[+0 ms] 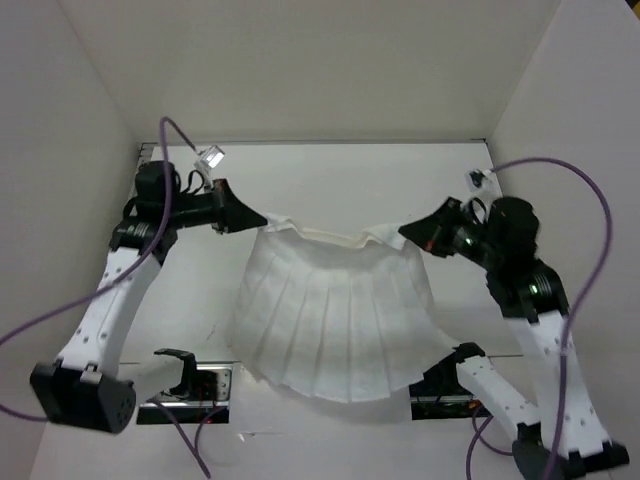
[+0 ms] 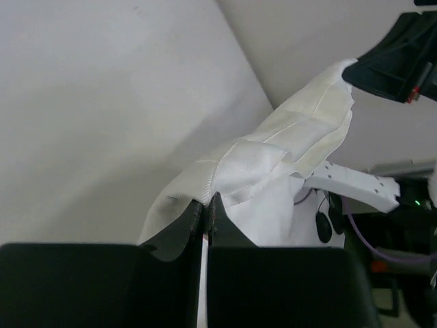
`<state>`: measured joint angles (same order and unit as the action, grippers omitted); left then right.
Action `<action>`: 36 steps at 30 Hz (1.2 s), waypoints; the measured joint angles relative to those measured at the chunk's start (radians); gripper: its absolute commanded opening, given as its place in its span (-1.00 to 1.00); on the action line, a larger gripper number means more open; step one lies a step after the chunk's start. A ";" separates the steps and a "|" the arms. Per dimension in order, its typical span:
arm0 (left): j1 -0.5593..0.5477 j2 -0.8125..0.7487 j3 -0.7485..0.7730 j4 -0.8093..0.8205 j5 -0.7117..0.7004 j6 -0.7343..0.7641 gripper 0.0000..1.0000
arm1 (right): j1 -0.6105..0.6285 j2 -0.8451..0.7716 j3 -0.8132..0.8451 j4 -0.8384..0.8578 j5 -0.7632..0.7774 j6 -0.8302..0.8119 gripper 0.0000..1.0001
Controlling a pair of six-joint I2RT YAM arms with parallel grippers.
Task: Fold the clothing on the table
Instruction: Flatten the skirt out
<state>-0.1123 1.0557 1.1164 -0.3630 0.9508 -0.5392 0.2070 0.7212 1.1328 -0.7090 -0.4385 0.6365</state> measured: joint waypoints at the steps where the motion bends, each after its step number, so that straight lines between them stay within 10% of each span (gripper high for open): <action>1: 0.001 0.073 0.005 0.010 -0.023 -0.008 -1.00 | -0.003 0.077 0.000 0.011 0.025 -0.003 -1.00; 9: 0.022 0.525 0.315 0.006 -0.119 -0.020 -1.00 | -0.082 0.517 0.188 0.036 0.196 -0.040 -1.00; 17: 0.027 0.427 0.574 0.057 -0.130 -0.039 -1.00 | -0.081 0.419 0.378 0.175 0.221 -0.052 -1.00; 25: 0.028 0.227 0.043 0.155 -0.146 -0.060 -1.00 | -0.087 0.235 -0.130 0.182 0.052 0.040 -1.00; 30: 0.000 0.259 -0.385 -0.030 -0.167 -0.096 -1.00 | -0.080 0.167 -0.403 -0.108 -0.038 0.116 -1.00; 36: -0.011 0.038 -0.456 -0.283 -0.102 -0.101 -1.00 | -0.070 -0.100 -0.422 -0.397 -0.127 0.162 -1.00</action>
<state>-0.1230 1.0935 0.6601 -0.6464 0.8486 -0.6407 0.1368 0.6216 0.7113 -1.1061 -0.5652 0.7982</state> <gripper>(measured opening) 0.014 0.009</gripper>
